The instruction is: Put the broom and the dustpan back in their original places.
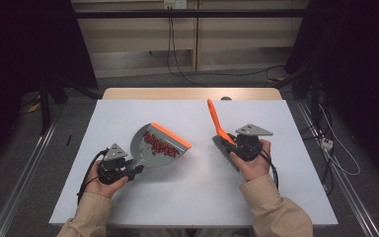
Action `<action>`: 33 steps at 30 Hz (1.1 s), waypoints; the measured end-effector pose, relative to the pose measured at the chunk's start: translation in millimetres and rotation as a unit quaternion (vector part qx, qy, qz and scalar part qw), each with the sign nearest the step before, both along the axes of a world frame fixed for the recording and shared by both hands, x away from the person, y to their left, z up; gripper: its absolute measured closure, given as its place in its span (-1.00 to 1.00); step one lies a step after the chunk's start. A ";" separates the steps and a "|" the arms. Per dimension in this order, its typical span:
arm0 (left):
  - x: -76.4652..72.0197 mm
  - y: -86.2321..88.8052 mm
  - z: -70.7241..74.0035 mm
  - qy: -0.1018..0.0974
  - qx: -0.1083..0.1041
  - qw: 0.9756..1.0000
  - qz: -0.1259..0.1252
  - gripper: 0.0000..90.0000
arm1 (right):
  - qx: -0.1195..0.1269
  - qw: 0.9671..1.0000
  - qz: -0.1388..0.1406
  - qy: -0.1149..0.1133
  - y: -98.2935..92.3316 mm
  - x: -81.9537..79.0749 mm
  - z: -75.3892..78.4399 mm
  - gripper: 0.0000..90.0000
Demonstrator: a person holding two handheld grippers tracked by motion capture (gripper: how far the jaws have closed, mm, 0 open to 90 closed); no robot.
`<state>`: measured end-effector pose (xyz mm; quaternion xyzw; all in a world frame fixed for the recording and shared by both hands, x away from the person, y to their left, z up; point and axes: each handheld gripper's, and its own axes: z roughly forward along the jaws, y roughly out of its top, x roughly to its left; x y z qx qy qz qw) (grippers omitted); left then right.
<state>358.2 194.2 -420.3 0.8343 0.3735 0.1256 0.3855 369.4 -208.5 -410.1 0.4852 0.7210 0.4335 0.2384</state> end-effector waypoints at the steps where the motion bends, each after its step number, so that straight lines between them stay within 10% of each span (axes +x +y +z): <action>1: 0.9 0.9 0.2 -0.002 0.004 1.000 0.002 0.40 | 0.000 1.000 -0.001 0.000 -1.5 -0.5 0.1 0.59; 33: 13.5 28.4 -12.7 0.020 0.025 0.992 0.120 0.40 | 0.000 0.999 -0.046 -0.002 -44.8 -11.2 -1.5 0.59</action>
